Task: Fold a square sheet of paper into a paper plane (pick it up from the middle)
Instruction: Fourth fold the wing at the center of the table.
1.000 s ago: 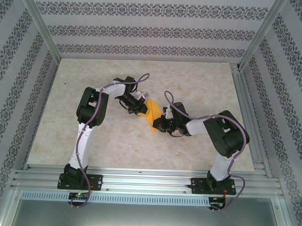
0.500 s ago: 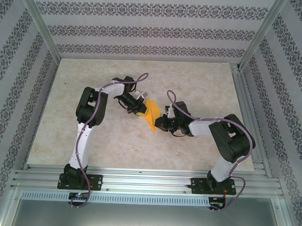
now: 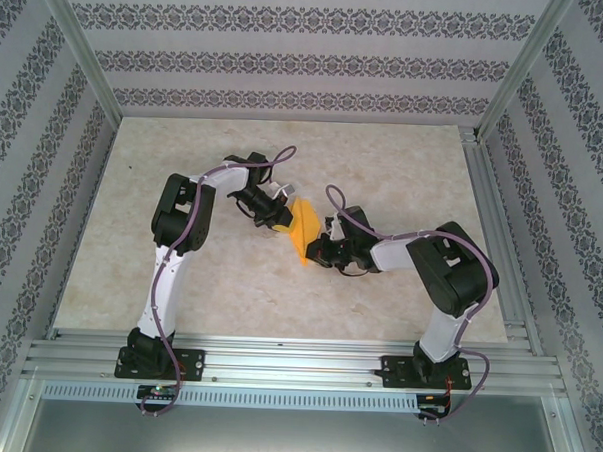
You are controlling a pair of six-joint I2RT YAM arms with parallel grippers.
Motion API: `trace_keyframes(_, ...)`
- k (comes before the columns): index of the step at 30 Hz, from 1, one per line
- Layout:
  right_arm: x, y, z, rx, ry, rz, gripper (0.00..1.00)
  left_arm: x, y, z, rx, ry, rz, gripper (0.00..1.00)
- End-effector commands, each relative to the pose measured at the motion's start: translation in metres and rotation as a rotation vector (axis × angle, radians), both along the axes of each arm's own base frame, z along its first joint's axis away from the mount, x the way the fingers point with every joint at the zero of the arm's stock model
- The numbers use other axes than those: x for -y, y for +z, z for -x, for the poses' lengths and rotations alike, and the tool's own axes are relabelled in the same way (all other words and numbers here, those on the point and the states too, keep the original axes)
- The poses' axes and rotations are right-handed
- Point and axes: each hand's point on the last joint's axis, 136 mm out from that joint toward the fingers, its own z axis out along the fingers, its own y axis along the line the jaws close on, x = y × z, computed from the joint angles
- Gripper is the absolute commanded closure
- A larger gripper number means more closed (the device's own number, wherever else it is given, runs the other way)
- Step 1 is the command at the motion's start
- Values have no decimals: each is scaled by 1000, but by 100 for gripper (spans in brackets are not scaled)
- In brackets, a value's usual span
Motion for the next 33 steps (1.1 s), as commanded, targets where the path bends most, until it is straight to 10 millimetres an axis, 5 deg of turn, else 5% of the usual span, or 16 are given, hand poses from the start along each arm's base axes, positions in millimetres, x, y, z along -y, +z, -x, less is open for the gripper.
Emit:
trace_keyframes(1,-8,5,-4,30,18,-6,94,-15,-21,-1,-29,13,-54,100)
trace_keyframes(18,5,-25,16,-22,109,275,94,-19,-24,-3,-21,26,-92,100)
trace_keyframes(28,-4,29,-5,88,55,134,94,-21,-24,-3,-20,26,-102,100)
trace_keyframes(33,-15,32,-11,87,56,65,94,-21,-24,-3,-20,25,-99,100)
